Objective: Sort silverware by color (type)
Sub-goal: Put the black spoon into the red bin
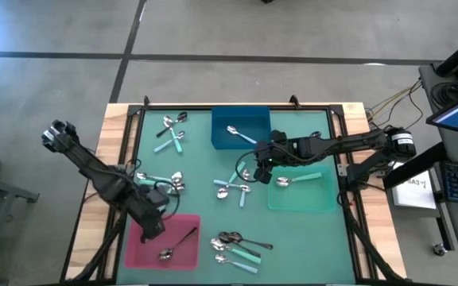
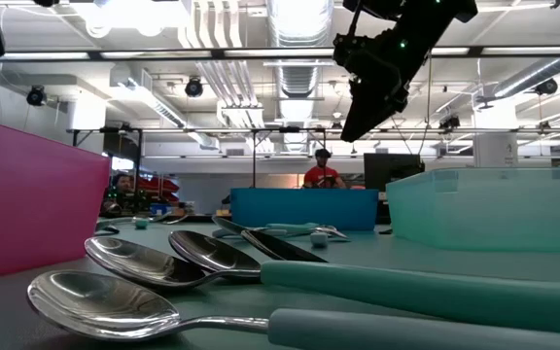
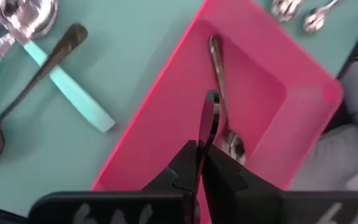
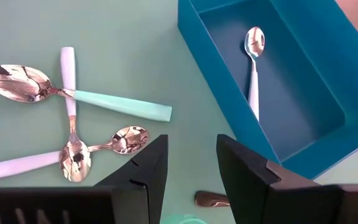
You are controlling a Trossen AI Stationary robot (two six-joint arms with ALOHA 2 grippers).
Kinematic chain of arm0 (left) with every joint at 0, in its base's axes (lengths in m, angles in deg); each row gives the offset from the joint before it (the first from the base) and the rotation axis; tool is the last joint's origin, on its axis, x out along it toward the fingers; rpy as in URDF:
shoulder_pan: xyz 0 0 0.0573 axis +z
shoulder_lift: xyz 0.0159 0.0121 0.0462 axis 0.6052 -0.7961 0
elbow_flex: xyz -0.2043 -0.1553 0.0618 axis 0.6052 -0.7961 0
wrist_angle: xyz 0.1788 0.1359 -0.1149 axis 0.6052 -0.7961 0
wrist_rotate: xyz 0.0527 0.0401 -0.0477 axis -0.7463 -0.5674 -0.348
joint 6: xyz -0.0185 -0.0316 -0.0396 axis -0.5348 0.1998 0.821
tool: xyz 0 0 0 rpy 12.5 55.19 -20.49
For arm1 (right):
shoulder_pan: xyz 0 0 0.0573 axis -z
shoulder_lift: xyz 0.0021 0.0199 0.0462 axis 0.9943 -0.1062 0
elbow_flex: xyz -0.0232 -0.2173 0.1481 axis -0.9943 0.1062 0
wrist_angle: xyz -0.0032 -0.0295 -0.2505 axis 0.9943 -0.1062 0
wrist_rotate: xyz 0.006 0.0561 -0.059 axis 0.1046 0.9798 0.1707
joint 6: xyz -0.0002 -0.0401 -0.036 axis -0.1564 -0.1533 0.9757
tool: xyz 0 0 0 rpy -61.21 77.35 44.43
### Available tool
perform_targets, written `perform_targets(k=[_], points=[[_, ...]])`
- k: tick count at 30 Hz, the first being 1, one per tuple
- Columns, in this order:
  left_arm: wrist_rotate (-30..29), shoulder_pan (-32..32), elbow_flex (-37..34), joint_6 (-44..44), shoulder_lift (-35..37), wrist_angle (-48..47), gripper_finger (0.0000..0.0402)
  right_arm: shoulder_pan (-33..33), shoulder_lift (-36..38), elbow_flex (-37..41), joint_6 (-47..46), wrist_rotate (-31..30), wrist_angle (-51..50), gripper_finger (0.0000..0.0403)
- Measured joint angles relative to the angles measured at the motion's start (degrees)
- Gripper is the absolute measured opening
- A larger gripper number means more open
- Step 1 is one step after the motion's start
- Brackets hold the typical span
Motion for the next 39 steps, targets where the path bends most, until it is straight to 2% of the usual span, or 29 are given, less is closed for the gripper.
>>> perform_targets(k=[9,12,16,24,27,29,31,36,39], points=[[0.3,0.0,0.4,-2.0,-2.9,0.3,0.0047,0.0,0.2,-0.9,0.0,0.5,-4.6,0.0128],[-2.5,0.2,0.4,-4.8,-2.6,1.2,0.0066,0.0,0.4,-0.9,0.0,0.4,-4.9,0.0128],[-11.5,1.4,0.4,-12.2,-2.5,7.3,0.0085,0.0,0.4,-0.9,-1.7,0.4,-6.7,0.0128],[-35.9,5.1,-0.7,-24.9,-2.5,20.9,0.0095,0.0,1.6,-2.9,-5.0,0.3,-16.3,0.0127],[-41.2,6.3,-1.8,-31.8,-2.5,26.8,0.0095,0.0,3.6,-2.7,-3.7,0.3,-17.3,0.0127],[-41.5,7.9,-2.9,-37.1,-2.4,30.7,0.0095,0.2,5.3,-2.4,-2.5,0.1,-18.0,0.0127],[-39.3,10.1,-4.3,-41.3,-2.4,34.3,0.0095,0.9,7.3,-2.0,-1.9,-0.1,-18.3,0.0127],[-29.0,19.6,-8.3,-49.3,-2.4,41.1,0.0095,3.6,12.0,0.0,-1.9,-0.2,-18.6,0.0127],[-19.9,27.1,-10.8,-55.2,-2.4,48.3,0.0095,5.3,13.8,1.6,-2.3,-0.2,-19.1,0.0127]])
